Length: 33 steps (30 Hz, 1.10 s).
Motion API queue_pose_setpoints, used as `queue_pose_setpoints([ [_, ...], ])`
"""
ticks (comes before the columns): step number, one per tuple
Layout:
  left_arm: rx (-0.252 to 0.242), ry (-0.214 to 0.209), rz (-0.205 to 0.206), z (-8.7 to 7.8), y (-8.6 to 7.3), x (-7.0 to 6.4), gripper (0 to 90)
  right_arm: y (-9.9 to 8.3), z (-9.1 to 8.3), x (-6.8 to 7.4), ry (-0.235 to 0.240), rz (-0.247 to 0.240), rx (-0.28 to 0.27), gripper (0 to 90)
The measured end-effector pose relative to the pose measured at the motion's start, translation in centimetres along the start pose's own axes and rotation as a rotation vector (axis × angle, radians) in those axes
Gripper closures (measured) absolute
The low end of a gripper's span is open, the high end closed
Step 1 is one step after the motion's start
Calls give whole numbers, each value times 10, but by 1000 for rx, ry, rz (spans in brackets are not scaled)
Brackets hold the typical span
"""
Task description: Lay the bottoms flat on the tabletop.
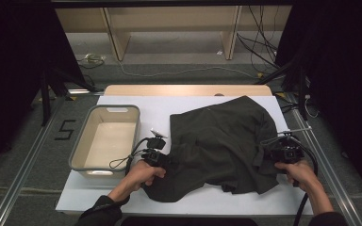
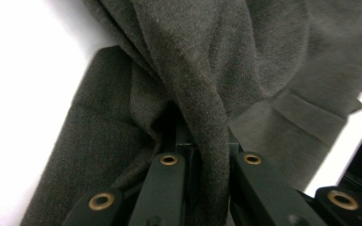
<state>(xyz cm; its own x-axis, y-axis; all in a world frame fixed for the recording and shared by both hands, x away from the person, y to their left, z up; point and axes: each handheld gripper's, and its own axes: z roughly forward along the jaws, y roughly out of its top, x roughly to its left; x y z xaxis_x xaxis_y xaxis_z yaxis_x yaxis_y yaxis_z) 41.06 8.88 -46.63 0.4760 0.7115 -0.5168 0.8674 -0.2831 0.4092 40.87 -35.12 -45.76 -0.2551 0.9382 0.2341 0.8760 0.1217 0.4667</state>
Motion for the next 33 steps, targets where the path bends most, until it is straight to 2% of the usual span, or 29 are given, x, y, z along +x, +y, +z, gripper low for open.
queue_pose_setpoints([
  [1,0,0,0,0,0,0,847,0,0,0,0,0,0,772],
  [2,11,3,20,0,-3,-3,843,-8,-4,6,14,-20,11,772],
  [3,20,15,46,0,-5,-7,843,-8,-4,6,14,-20,11,772],
  [4,18,19,54,1,-8,-10,836,-16,-9,10,28,-26,18,772],
  [8,38,1,70,-2,-15,-15,836,-27,-17,17,57,-40,25,772],
  [9,37,-8,79,-5,-18,-15,823,-35,-23,22,69,-55,32,769],
  [11,28,-7,83,-7,-19,-15,808,-38,-25,24,71,-60,32,766],
  [12,26,-9,86,-10,-19,-15,724,-43,-29,26,69,-64,30,743],
  [13,10,-6,84,-12,-19,-15,724,-43,-29,26,69,-64,30,743],
  [14,-16,32,100,-17,-16,-15,611,-45,-32,26,59,-57,25,647],
  [15,-16,32,100,-17,-16,-15,567,-45,-32,26,59,-57,25,647],
  [16,-29,52,113,-21,-15,-16,567,-45,-34,25,49,-55,23,572],
  [18,-65,77,115,-28,-12,-17,496,-43,-39,22,18,-58,-1,437],
  [19,-85,91,115,-32,-11,-16,443,-42,-44,21,-6,-62,-27,404],
  [20,-104,98,108,-35,-9,-16,387,-40,-53,19,-28,-45,-90,364],
  [21,-118,100,102,-38,-8,-14,387,-40,-53,19,-28,-45,-90,364],
  [24,-146,112,87,-42,-2,-12,341,-31,-60,12,-60,-39,-169,337],
  [29,-140,124,85,-33,5,-12,326,-15,-58,2,-102,-17,-179,306],
  [30,-133,131,86,-29,6,-12,319,-7,-56,-2,-144,-10,-170,274],
  [31,-124,134,87,-26,8,-12,319,-7,-56,-2,-144,-10,-170,274],
  [32,-116,142,84,-19,11,-9,317,1,-55,-4,-225,-13,-157,243],
  [33,-111,144,81,-16,13,-8,315,4,-56,-6,-240,-9,-162,236],
])
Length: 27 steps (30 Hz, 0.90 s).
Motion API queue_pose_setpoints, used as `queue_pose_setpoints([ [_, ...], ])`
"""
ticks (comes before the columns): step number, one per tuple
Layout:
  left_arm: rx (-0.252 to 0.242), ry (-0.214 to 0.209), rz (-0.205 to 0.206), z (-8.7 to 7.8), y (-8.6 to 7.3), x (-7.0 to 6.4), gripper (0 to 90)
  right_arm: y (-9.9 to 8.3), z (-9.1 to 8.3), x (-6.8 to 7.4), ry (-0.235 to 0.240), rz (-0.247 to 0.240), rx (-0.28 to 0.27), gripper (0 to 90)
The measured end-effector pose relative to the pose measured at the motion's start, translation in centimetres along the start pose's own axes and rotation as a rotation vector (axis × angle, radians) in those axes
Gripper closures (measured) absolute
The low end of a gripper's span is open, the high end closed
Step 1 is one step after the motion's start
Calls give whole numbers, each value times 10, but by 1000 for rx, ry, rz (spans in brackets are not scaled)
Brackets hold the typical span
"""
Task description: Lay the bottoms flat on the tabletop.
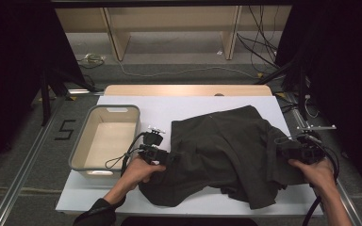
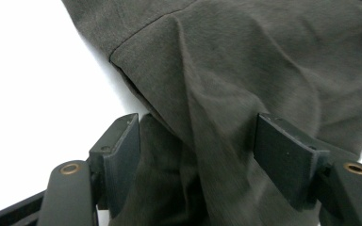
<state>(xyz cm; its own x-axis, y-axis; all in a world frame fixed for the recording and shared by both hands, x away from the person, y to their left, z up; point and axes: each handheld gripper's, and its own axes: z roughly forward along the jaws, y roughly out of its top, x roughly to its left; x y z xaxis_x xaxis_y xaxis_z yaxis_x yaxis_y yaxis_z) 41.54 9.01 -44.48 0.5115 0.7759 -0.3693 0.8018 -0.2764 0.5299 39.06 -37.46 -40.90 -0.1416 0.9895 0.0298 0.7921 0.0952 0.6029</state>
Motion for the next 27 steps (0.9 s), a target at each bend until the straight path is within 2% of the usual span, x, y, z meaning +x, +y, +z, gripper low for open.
queue_pose_setpoints([
  [1,0,0,0,0,0,0,315,0,0,0,0,0,0,236],
  [4,15,4,-13,7,0,3,314,8,-4,-5,10,27,-46,224],
  [6,26,5,-13,10,-1,4,314,12,-2,-4,68,36,-54,230],
  [7,25,8,-19,12,-1,4,313,15,6,-1,102,31,-45,234],
  [8,29,10,-15,13,-1,5,313,15,6,-1,102,31,-45,234],
  [12,45,13,-20,17,-2,7,312,19,26,6,112,-2,11,218],
  [13,56,10,-18,20,-3,8,312,20,35,8,104,-6,45,214],
  [14,56,10,-18,20,-3,8,312,20,35,8,104,-6,45,214],
  [15,62,9,-18,21,-4,8,312,19,45,6,93,-9,74,211],
  [16,65,10,-21,22,-4,8,312,19,45,6,93,-9,74,211],
  [17,70,12,-14,23,-5,8,310,16,54,4,75,-20,107,209],
  [18,70,12,-14,23,-5,8,308,16,54,4,75,-20,107,209],
  [19,71,14,-15,23,-5,9,302,12,62,1,74,-22,132,208],
  [24,83,27,-18,26,-7,8,287,7,69,-2,99,-12,152,209],
  [26,92,27,-13,28,-8,8,302,3,71,-5,130,5,168,266],
  [27,90,31,-2,28,-9,8,317,2,71,-4,125,4,163,296],
])
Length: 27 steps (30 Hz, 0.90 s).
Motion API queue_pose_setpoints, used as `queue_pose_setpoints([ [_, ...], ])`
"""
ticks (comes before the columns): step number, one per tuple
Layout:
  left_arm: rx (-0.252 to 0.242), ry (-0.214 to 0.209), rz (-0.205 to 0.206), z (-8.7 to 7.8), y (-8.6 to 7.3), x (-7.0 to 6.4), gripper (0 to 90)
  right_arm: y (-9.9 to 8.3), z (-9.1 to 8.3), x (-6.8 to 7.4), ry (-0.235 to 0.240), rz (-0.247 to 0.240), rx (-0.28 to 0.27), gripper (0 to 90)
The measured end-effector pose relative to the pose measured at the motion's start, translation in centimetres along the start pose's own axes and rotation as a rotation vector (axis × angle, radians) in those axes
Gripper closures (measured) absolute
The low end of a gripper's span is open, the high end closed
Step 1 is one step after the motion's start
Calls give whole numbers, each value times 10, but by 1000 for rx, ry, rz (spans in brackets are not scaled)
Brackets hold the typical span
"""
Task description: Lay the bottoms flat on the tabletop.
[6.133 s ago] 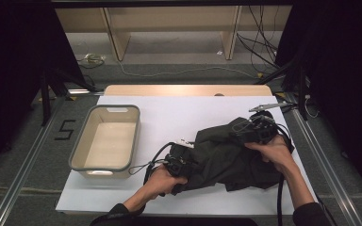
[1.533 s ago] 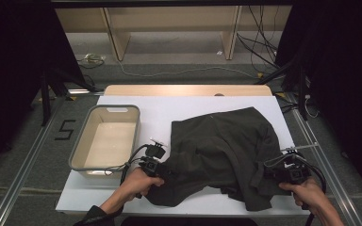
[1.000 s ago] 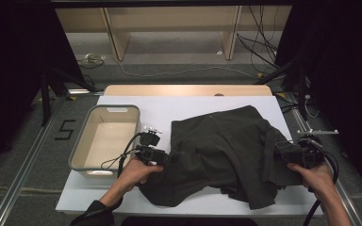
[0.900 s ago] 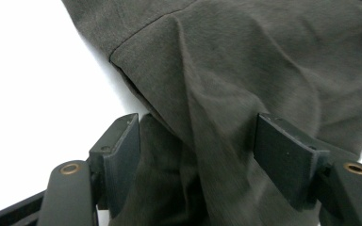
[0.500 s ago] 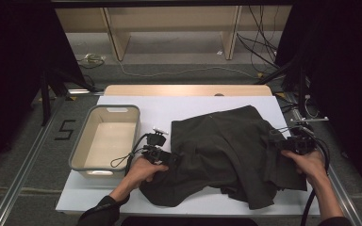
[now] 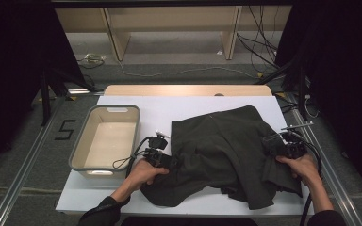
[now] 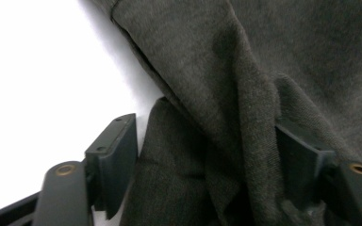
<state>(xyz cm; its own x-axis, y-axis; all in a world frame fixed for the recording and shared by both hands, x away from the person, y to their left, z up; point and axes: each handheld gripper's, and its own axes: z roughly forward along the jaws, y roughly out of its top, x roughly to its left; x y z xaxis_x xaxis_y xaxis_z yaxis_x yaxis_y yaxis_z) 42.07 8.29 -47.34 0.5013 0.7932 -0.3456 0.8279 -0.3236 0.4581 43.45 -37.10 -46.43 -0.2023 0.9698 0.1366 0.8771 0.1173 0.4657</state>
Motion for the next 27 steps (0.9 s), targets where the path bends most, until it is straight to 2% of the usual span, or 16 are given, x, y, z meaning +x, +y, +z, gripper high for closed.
queue_pose_setpoints([
  [2,0,-2,8,0,-1,0,415,-2,-2,2,-4,12,1,382],
  [4,-1,-14,10,0,-2,0,499,-6,-4,5,-5,9,-4,516],
  [5,0,-17,14,0,-3,-1,499,-6,-4,5,-5,9,-4,516],
  [7,10,-57,-12,0,-6,-1,642,-10,-7,7,28,21,7,613],
  [9,14,-49,1,0,-8,-2,708,-16,-10,10,41,20,20,667],
  [11,10,-59,-11,-1,-8,-2,752,-22,-13,12,64,20,31,699],
  [14,27,-73,10,-4,-12,-3,783,-33,-19,16,76,12,45,716],
  [16,29,-82,4,-5,-14,-4,791,-40,-23,19,80,-6,50,718],
  [18,43,-90,20,-7,-18,-6,799,-47,-26,21,87,-10,54,719],
  [22,62,-106,26,-11,-26,-10,805,-60,-33,29,88,-32,67,720],
  [27,84,-124,44,-15,-34,-15,810,-69,-37,34,100,-47,70,722],
])
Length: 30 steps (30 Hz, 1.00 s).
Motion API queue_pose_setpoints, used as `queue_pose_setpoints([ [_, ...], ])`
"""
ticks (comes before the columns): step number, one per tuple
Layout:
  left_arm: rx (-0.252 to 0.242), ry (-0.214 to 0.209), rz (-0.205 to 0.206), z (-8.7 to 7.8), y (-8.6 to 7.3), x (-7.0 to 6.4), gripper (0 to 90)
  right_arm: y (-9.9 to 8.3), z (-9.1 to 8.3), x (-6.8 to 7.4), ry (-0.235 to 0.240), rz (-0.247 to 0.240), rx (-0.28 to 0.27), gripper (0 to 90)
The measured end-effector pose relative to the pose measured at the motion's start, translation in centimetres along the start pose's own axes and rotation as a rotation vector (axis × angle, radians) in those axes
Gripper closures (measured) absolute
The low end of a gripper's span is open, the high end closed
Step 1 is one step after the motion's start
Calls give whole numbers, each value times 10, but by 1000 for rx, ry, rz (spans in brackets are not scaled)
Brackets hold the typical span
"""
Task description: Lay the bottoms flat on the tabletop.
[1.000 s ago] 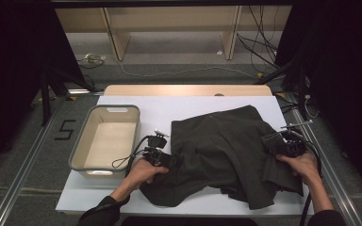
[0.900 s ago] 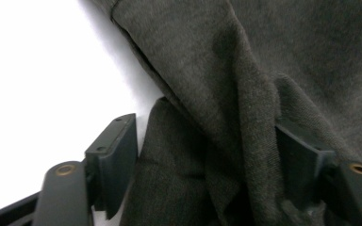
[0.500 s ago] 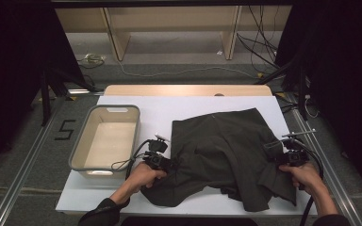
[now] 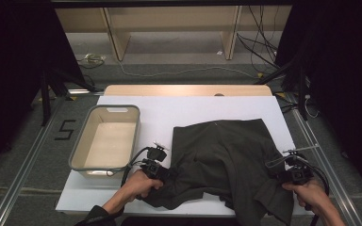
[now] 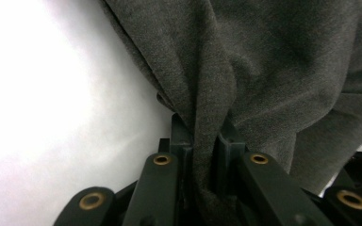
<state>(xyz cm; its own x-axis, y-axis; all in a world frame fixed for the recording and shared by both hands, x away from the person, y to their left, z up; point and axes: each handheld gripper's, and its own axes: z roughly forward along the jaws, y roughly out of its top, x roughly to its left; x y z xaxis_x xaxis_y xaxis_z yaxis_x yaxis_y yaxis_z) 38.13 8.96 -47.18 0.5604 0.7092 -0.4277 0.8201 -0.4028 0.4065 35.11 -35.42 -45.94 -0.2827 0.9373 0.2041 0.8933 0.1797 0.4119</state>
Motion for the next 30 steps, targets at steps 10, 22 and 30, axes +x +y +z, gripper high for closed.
queue_pose_setpoints([
  [10,38,-34,29,-9,-23,-10,813,-22,-10,14,-7,-41,26,720],
  [22,-40,17,31,-26,-21,-11,476,-28,-32,13,-33,-8,-57,375],
  [30,-135,25,3,-35,-6,-8,365,-9,-60,5,-15,10,-172,300],
])
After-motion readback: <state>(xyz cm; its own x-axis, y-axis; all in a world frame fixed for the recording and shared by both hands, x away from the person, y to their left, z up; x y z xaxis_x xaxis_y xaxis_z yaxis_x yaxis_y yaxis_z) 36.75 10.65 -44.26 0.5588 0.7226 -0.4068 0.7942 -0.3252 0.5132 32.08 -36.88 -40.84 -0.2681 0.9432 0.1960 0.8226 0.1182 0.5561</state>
